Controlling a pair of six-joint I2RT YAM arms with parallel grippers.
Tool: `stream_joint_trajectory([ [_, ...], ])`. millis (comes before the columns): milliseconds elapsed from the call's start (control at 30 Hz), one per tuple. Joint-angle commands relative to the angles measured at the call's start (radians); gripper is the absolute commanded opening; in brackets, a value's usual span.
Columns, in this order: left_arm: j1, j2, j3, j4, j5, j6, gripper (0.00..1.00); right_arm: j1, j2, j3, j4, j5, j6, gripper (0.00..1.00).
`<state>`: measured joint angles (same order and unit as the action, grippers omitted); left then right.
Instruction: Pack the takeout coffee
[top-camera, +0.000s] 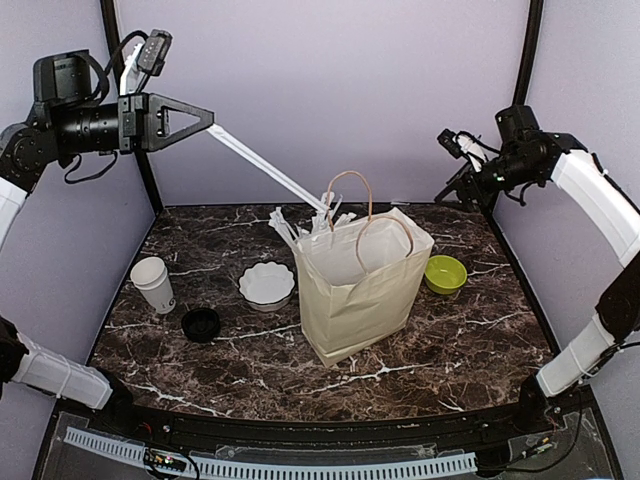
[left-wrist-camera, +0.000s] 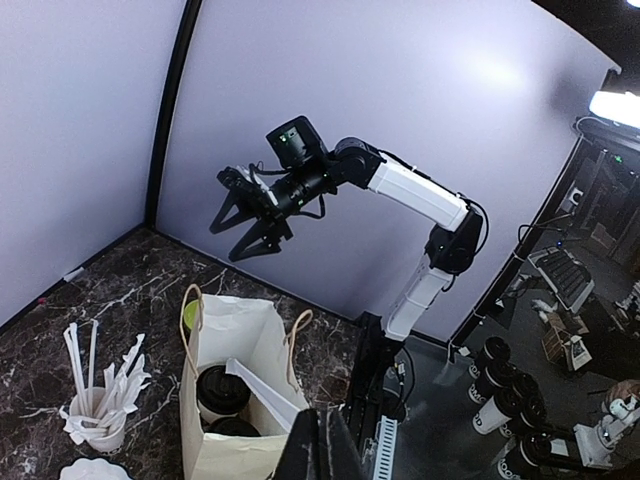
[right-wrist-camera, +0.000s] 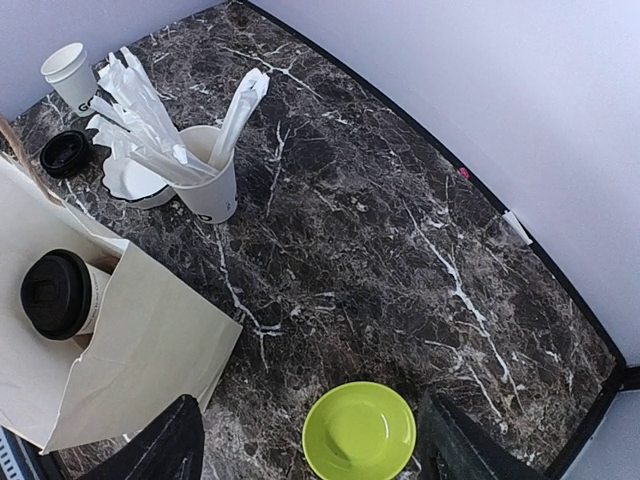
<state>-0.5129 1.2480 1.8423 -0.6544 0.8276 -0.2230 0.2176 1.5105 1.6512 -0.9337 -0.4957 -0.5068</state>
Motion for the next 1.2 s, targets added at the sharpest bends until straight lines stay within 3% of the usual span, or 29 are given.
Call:
stream_joint_trajectory([
  [0, -0.008, -0.013, -0.018, 0.049, 0.068, -0.059, 0.00, -0.004, -0.052, -0.018, 0.029, -0.009, 0.024, 0.74],
  [367, -0.073, 0.087, -0.006, -0.057, -0.035, -0.033, 0.00, -0.004, -0.104, -0.075, 0.052, -0.020, 0.024, 0.74],
  [467, -0.135, 0.128, -0.049, -0.033, -0.082, -0.036, 0.00, -0.004, -0.108, -0.079, 0.049, -0.015, 0.013, 0.74],
  [667, -0.252, 0.212, -0.228, 0.386, -0.159, -0.162, 0.00, -0.004, -0.100, -0.105, 0.065, -0.029, 0.020, 0.74],
  [1000, -0.348, 0.432, -0.156, 0.505, -0.209, -0.189, 0.00, -0.004, -0.119, -0.158, 0.076, -0.041, 0.022, 0.75],
  [1067, -0.356, 0.455, -0.140, 0.482, -0.219, -0.180, 0.07, -0.004, -0.118, -0.162, 0.077, -0.041, 0.023, 0.74],
  [1100, -0.357, 0.468, -0.119, 0.462, -0.225, -0.166, 0.17, -0.004, -0.119, -0.164, 0.080, -0.042, 0.024, 0.75],
  [1167, -0.357, 0.469, -0.082, 0.395, -0.248, -0.125, 0.29, -0.004, -0.118, -0.167, 0.082, -0.043, 0.024, 0.75],
])
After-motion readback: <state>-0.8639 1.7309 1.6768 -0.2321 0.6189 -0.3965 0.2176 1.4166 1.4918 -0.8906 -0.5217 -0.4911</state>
